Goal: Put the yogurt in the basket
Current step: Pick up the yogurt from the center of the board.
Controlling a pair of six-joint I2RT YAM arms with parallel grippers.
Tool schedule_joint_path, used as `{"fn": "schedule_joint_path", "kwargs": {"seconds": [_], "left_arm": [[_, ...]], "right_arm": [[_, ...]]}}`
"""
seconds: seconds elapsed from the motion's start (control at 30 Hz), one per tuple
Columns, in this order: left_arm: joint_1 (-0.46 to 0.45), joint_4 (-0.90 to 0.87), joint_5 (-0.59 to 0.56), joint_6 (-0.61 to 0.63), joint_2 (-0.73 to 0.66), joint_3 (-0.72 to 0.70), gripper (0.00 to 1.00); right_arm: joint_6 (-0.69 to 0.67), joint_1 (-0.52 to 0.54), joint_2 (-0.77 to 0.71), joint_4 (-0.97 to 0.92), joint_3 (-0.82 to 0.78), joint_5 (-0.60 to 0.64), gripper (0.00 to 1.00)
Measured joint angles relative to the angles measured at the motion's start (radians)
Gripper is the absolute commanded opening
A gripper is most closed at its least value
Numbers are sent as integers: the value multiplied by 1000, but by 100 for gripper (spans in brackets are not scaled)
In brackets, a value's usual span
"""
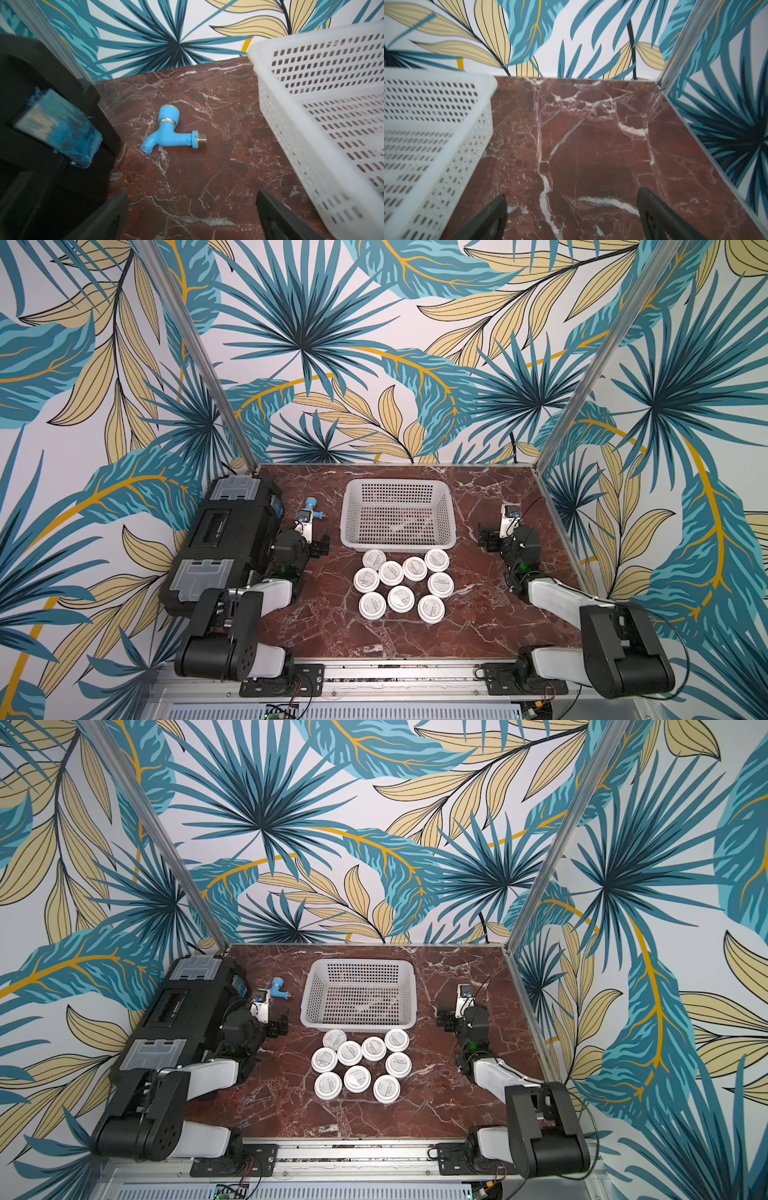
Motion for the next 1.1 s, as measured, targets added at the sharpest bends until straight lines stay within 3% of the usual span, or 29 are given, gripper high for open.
{"fn": "schedule_joint_path", "kwargs": {"seconds": [0.23,0.4,0.53,0.77,0.97,1.1], "left_arm": [[-35,-355,-42,-159,-298,168,100],[-35,-591,23,-266,-478,229,100],[-35,-660,116,-367,-586,209,100],[-43,-845,310,-436,-615,212,94],[-66,-1032,361,-436,-692,215,92],[-148,-1106,348,-437,-717,233,88]], "right_arm": [[179,0,-191,-323,146,22,100],[330,0,-248,-562,234,-42,100],[394,0,-269,-675,243,-117,100],[412,0,-274,-870,312,-232,100],[457,0,-328,-932,330,-258,100],[452,0,-333,-970,343,-272,99]]}}
